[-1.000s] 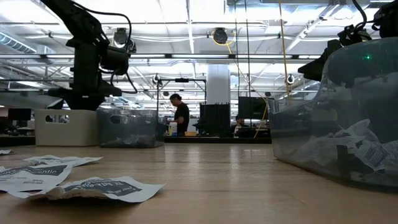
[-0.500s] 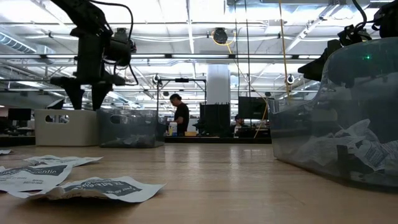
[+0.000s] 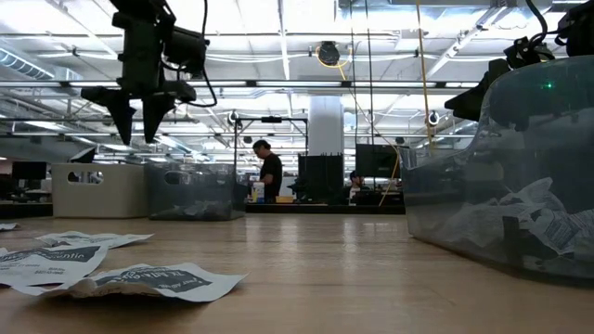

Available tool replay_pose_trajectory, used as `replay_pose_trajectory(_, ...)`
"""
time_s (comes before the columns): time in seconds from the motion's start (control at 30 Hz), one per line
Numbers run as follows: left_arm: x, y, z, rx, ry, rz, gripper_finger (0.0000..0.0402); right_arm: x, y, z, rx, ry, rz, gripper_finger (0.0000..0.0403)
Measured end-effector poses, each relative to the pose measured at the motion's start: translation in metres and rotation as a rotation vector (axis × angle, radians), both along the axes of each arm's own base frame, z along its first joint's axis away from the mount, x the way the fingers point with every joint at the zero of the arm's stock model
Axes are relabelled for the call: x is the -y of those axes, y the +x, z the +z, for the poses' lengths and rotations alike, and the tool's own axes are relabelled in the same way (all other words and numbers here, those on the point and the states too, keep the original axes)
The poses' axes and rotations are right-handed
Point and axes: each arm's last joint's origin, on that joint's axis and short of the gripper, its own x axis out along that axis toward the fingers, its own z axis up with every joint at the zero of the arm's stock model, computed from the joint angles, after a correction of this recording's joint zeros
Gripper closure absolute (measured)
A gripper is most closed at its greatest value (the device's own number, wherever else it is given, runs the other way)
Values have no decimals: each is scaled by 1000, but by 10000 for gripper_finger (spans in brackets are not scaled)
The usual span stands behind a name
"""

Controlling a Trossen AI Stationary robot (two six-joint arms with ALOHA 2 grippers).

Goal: Pick & Place First Aid Supplies
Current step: Put the white towelette pack into the top gray bin

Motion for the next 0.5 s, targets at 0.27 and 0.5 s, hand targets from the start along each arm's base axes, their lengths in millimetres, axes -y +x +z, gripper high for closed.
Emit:
replay_pose_trajectory(0.27,49,7,4,31,-3,7,220,0,0,0,0,0,0,183)
replay_pose_trajectory(0.5,99,11,0,23,-38,-3,218,0,0,0,0,0,0,182)
